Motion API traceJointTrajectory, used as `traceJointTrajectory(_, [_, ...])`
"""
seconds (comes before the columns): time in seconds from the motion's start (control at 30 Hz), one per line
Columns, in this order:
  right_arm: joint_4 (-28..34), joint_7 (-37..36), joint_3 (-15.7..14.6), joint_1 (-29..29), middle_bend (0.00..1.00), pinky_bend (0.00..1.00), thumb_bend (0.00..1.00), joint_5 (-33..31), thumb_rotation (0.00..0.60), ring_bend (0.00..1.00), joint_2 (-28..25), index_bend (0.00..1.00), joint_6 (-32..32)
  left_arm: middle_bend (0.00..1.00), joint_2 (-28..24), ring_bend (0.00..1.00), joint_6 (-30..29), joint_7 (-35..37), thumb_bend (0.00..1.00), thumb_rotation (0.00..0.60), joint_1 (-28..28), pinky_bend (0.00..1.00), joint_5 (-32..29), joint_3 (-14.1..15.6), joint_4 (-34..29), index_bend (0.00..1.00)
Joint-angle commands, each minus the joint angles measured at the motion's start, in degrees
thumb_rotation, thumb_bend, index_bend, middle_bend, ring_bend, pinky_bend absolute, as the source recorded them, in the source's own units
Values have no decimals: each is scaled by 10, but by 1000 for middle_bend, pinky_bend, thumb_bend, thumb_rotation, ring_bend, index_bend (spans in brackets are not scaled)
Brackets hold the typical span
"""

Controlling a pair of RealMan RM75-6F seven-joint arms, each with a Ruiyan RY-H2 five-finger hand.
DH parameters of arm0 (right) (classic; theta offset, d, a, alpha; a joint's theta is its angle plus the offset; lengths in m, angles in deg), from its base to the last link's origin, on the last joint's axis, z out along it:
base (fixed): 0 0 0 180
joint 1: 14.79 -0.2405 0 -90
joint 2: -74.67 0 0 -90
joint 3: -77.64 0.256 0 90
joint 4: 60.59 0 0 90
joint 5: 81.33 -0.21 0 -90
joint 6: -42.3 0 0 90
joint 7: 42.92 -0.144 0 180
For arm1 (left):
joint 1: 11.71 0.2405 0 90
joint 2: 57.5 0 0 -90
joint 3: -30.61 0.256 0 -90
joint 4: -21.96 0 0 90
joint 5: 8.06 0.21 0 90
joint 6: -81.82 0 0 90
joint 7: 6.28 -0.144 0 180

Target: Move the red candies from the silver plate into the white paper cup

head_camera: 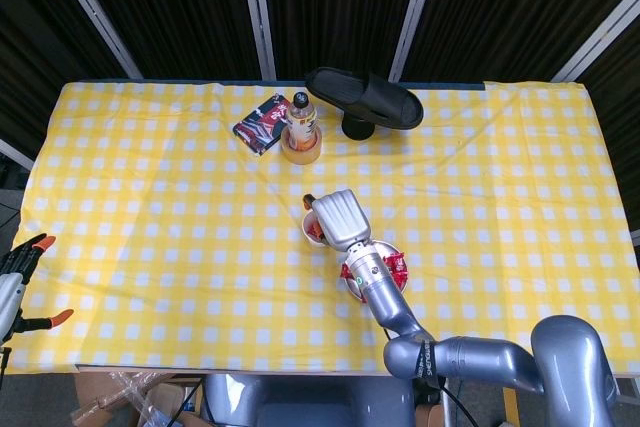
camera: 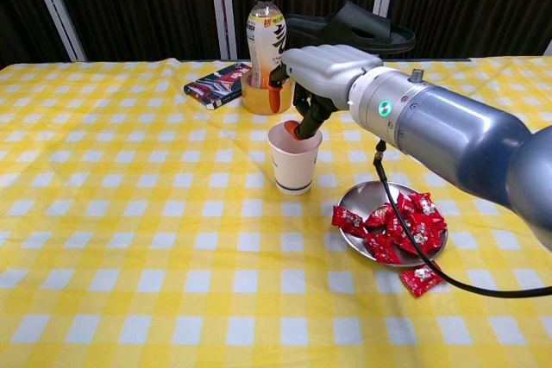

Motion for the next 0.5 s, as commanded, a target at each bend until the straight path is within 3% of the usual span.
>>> traceJointTrajectory(0.03, [8, 3, -2, 1, 844, 1000, 465, 3, 600, 948, -5, 392, -6, 0, 0, 0, -1, 0, 24, 600, 0, 0, 0, 0, 0, 0])
traceJointTrajectory(0.27, [88, 17, -32, 26, 843, 1000, 442, 36, 600, 948, -41, 367, -49, 0, 2, 0, -5, -3, 24, 600, 2, 0, -1, -1, 0, 0])
traceJointTrajectory(0.5, [162, 32, -110, 60, 792, 1000, 330, 143, 600, 948, -98, 312, -81, 0, 4, 0, -12, -8, 24, 600, 3, 0, 5, 0, 2, 0])
